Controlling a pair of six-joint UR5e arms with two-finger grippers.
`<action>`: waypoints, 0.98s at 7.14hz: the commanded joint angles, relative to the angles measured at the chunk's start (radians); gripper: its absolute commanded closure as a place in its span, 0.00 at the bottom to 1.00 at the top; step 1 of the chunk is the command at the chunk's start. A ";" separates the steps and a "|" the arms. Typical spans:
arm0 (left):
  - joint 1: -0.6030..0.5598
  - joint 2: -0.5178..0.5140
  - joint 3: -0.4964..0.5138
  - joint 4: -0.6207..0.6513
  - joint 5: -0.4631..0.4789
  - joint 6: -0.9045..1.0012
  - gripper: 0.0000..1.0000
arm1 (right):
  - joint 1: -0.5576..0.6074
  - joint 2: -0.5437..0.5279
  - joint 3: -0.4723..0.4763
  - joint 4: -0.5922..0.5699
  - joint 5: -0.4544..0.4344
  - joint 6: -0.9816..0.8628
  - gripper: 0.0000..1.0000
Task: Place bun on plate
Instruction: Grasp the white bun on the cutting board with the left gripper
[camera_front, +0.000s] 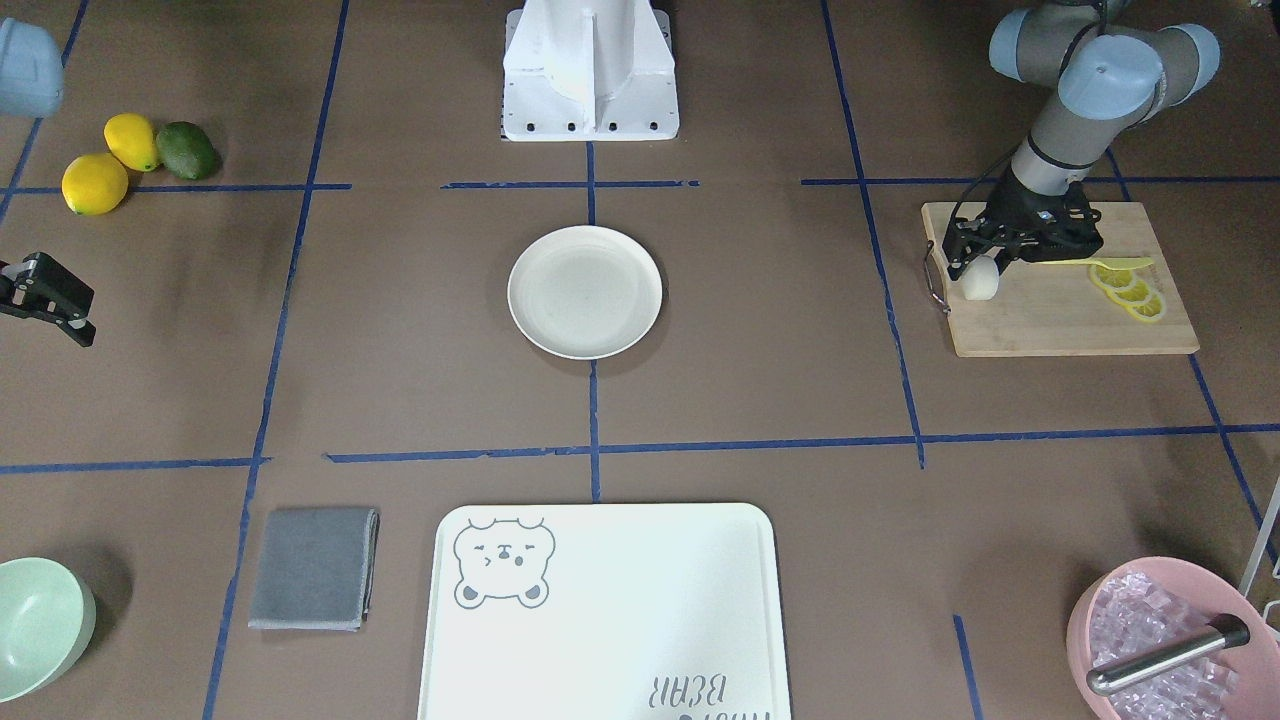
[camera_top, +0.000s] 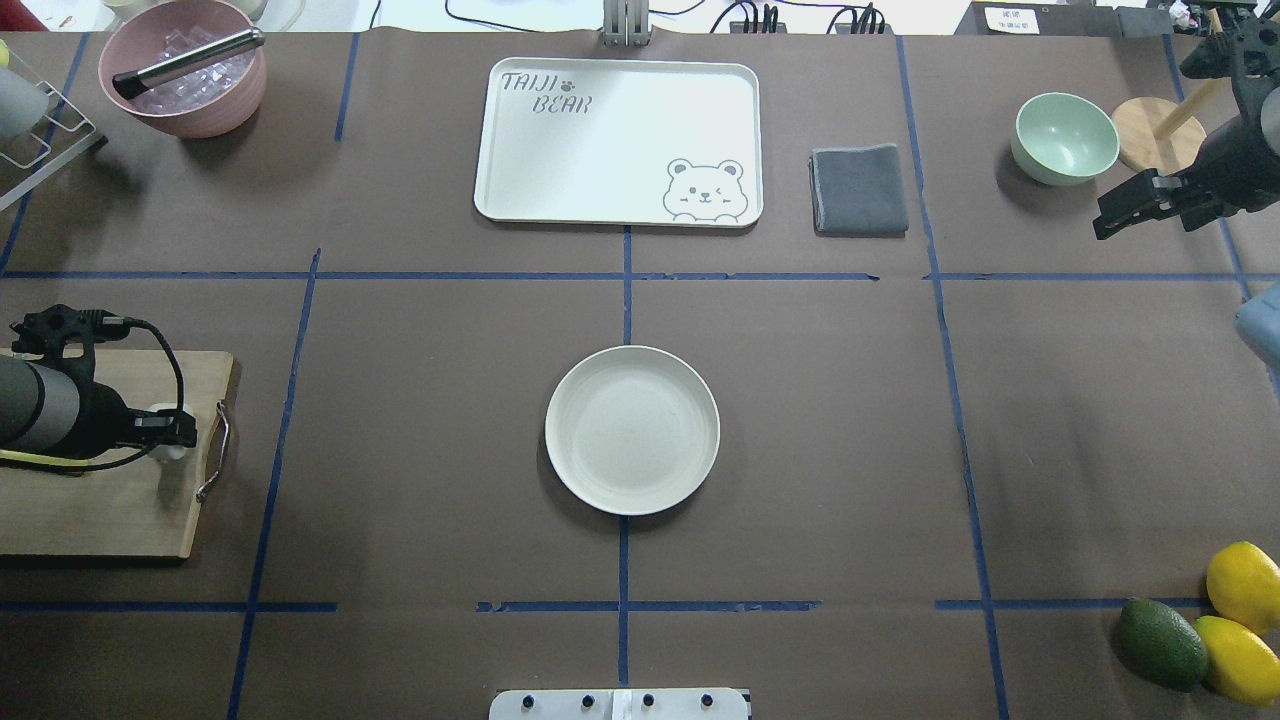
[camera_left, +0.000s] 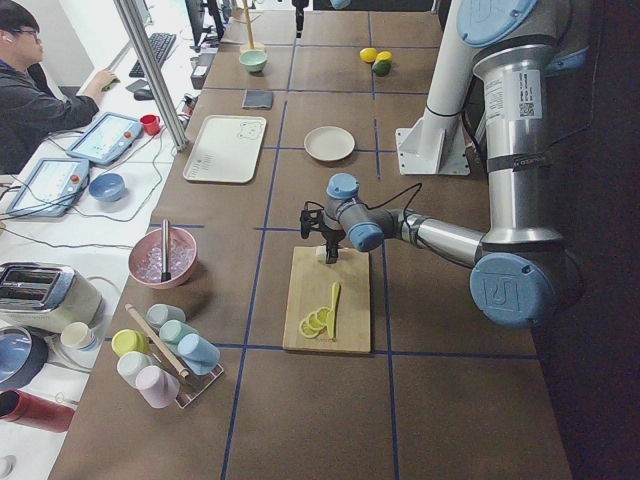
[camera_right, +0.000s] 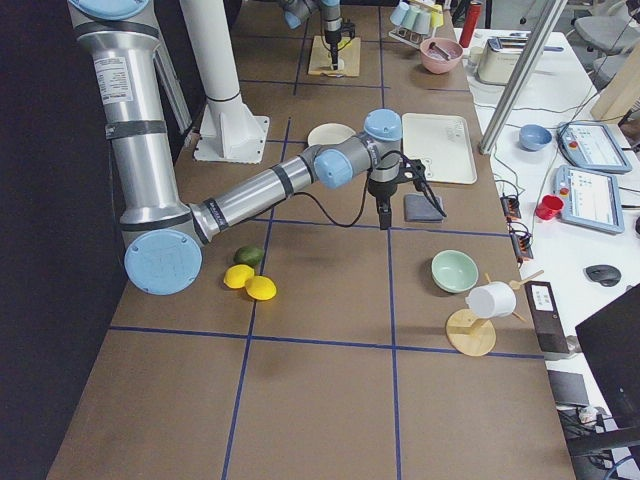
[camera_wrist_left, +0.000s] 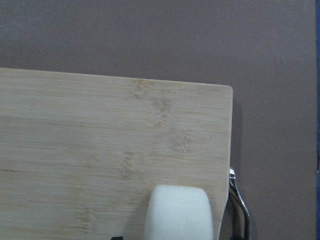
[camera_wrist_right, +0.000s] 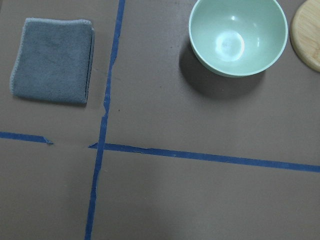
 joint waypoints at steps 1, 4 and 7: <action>-0.001 0.001 -0.003 0.001 0.000 0.000 0.55 | 0.000 -0.001 0.003 0.000 0.000 0.000 0.00; -0.004 0.003 -0.007 0.001 0.000 0.002 0.64 | 0.000 -0.001 0.003 0.000 0.005 0.000 0.00; -0.016 -0.005 -0.071 0.061 -0.011 0.005 0.66 | 0.011 -0.003 0.005 0.000 0.017 0.000 0.00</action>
